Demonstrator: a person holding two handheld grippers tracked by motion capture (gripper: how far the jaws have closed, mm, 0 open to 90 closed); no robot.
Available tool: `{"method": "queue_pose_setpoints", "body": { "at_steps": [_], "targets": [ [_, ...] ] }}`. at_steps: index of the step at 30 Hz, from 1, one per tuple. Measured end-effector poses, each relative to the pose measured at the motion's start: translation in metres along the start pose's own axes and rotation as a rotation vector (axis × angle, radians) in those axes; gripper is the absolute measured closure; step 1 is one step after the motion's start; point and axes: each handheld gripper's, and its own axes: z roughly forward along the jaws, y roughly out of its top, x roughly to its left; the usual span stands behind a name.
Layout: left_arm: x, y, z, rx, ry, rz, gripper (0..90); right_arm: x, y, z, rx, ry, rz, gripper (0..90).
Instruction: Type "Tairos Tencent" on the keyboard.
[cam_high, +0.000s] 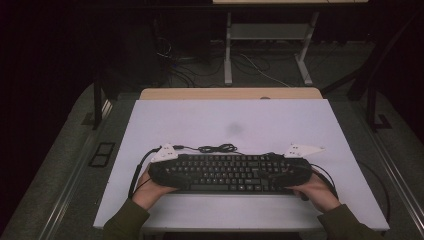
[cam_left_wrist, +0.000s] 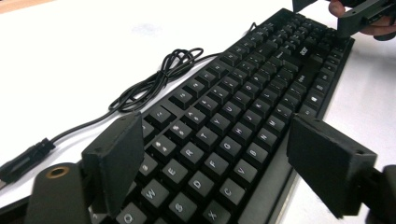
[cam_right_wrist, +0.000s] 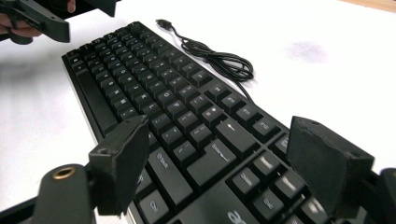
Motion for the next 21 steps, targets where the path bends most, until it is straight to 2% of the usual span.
{"method": "queue_pose_setpoints", "body": {
  "at_steps": [8, 15, 21],
  "targets": [
    [0.0, -0.01, -0.01, -0.021, 0.0, -0.01, 13.6, -0.001, -0.015, -0.018, -0.019, -0.01, -0.005, 18.8],
    [0.003, -0.017, -0.013, -0.02, 0.005, -0.026, 11.3, -0.004, -0.026, -0.03, -0.029, -0.015, 0.004, 18.3],
    [0.003, -0.018, -0.012, -0.017, 0.008, -0.013, 7.0, -0.006, -0.034, -0.035, -0.026, -0.024, 0.005, 18.2]
  ]
}}
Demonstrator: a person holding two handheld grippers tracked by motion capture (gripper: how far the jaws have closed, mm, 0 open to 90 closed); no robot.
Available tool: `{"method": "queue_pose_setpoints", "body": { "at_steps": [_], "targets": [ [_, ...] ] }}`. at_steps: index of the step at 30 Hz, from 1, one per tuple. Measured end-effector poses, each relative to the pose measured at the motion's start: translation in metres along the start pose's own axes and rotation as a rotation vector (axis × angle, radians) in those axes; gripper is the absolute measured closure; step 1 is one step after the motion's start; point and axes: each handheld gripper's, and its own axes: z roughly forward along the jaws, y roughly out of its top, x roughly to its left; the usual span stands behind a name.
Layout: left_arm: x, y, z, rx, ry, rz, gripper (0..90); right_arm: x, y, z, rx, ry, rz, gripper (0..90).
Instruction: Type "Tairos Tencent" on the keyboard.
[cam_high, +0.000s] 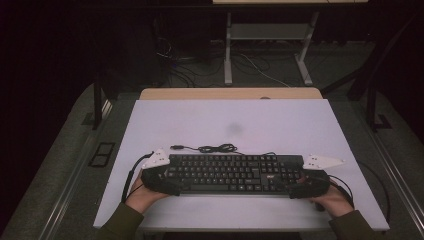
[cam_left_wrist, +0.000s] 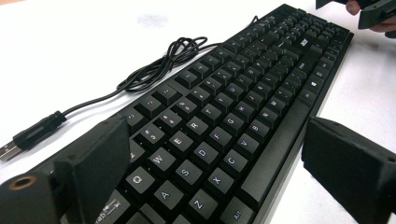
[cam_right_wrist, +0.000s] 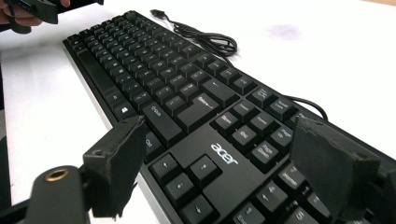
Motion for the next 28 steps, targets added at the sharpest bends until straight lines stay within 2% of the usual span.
{"method": "queue_pose_setpoints", "body": {
  "at_steps": [5, 12, 28],
  "targets": [
    [0.0, 0.0, 0.0, 0.005, 0.002, 0.012, 3.2, -0.002, -0.004, -0.005, -0.003, -0.004, 0.004, 18.0],
    [0.001, -0.001, 0.001, 0.014, -0.002, 0.007, 0.2, -0.006, -0.011, -0.01, 0.005, -0.011, 0.011, 17.8],
    [0.0, -0.001, 0.002, 0.024, -0.004, 0.005, 0.0, -0.009, -0.014, -0.013, 0.001, -0.013, 0.015, 17.9]
  ]
}}
